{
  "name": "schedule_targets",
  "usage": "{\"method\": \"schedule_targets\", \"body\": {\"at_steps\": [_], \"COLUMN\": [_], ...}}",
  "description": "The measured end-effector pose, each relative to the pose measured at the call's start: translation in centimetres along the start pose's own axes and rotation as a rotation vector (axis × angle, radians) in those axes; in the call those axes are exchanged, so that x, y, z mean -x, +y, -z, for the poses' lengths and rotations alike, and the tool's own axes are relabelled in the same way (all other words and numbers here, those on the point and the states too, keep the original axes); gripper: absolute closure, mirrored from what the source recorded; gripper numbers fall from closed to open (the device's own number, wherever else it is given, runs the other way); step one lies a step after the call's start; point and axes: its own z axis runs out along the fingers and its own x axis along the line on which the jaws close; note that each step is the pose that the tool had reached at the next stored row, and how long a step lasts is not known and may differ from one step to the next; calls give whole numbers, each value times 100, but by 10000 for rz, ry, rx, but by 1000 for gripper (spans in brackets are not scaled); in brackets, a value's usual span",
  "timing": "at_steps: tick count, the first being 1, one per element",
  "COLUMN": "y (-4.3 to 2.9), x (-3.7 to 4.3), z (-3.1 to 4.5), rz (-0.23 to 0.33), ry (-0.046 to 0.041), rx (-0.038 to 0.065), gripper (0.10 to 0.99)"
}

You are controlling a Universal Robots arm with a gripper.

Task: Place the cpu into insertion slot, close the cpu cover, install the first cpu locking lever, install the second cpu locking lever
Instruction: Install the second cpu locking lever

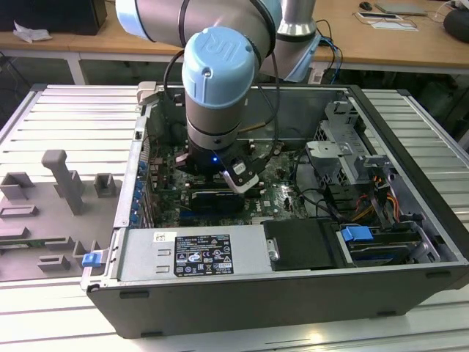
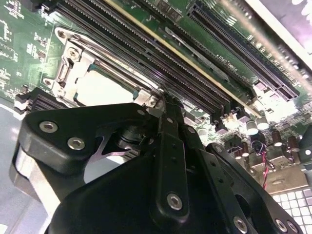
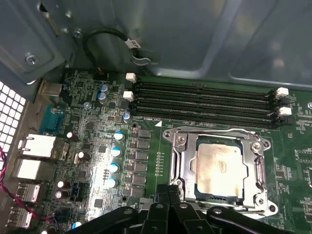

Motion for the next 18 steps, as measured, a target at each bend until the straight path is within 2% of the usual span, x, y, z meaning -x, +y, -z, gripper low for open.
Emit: {"method": "schedule_targets", "body": {"at_steps": [4,7,18], "y": [2,35,86], "x": [-17,-18,-15], "z": [-1,66,174], "rz": [2,1,1], "ry": [-2,-2,-3], "rx": [10,9,5], "gripper": [980,980,980]}}
